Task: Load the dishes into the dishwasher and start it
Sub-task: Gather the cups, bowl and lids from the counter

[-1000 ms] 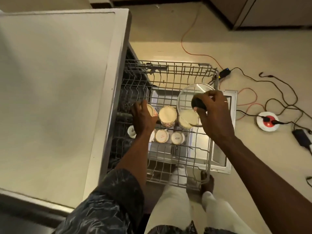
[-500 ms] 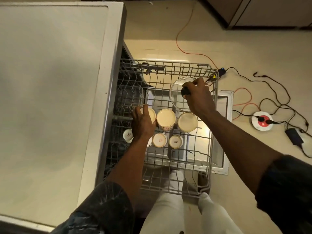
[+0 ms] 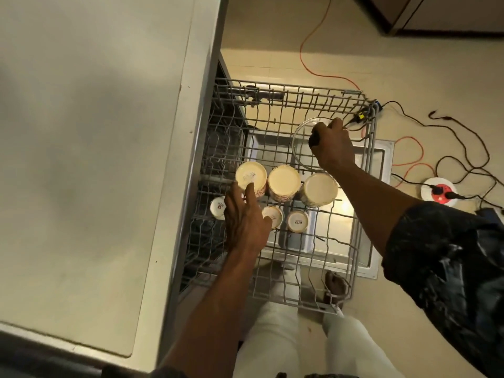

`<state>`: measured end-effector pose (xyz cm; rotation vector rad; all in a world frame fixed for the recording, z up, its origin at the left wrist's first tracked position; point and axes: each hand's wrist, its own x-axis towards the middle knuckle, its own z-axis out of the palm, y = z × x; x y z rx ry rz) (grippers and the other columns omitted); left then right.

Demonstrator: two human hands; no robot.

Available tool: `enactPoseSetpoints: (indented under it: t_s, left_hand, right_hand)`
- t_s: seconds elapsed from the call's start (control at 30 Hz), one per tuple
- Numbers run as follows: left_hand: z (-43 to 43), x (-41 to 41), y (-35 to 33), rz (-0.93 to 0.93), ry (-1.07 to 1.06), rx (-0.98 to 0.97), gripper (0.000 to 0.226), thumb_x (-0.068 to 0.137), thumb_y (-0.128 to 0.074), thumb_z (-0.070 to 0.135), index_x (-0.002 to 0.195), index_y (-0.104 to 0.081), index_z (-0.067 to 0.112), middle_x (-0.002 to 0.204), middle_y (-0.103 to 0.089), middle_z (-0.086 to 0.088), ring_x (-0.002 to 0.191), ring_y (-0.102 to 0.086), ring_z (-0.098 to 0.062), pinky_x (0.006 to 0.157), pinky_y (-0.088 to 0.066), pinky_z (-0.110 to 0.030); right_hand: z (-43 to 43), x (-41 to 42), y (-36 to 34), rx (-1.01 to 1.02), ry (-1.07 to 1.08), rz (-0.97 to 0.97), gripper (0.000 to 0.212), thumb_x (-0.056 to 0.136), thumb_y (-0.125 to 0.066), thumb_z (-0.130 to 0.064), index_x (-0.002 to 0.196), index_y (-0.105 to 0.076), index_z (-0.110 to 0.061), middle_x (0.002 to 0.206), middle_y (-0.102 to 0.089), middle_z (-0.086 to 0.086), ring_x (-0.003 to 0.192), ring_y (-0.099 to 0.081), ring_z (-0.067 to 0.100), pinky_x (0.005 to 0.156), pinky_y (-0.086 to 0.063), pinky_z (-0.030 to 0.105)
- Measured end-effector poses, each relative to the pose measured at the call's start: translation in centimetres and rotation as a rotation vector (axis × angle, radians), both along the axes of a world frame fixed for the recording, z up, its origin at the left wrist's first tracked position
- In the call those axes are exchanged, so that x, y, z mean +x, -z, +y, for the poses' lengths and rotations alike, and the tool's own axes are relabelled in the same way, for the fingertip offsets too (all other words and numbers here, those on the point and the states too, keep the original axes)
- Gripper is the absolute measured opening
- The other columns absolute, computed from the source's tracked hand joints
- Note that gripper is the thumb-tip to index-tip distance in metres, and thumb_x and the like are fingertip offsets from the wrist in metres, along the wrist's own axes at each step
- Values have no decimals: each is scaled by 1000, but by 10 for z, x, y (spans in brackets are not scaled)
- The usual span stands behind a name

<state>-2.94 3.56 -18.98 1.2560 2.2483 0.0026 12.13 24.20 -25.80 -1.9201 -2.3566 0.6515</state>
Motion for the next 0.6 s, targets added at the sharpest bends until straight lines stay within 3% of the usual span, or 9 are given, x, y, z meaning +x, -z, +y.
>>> enactPoseSetpoints:
  t_s: [0.23, 0.4, 0.6]
  left_hand:
    - [-21, 4, -22, 44, 11, -8, 84, 84, -72, 27, 152, -23, 20, 163, -6, -11, 147, -11, -33, 114, -30, -47]
    - [-33, 18, -62, -2, -36, 101, 77, 85, -71, 22, 150, -29, 17, 161, -14, -11, 146, -16, -33, 114, -31, -48]
    - [-80, 53, -107, 133, 53, 248, 59, 87, -65, 27, 141, -43, 16, 148, -42, -8, 134, -37, -29, 107, -41, -46]
  right_hand:
    - [-2, 14, -15, -130, 17, 42, 55, 86, -76, -24, 132, -50, -10, 132, -48, 22, 115, -54, 42, 90, -52, 50]
    - [-64, 37, -73, -39, 44, 196, 43, 91, -68, -21, 131, -57, -10, 129, -52, 21, 114, -54, 40, 92, -47, 45]
    - [-167, 58, -151, 103, -211, 294, 36, 90, -68, -21, 124, -63, -13, 128, -55, 12, 114, -55, 35, 93, -48, 46]
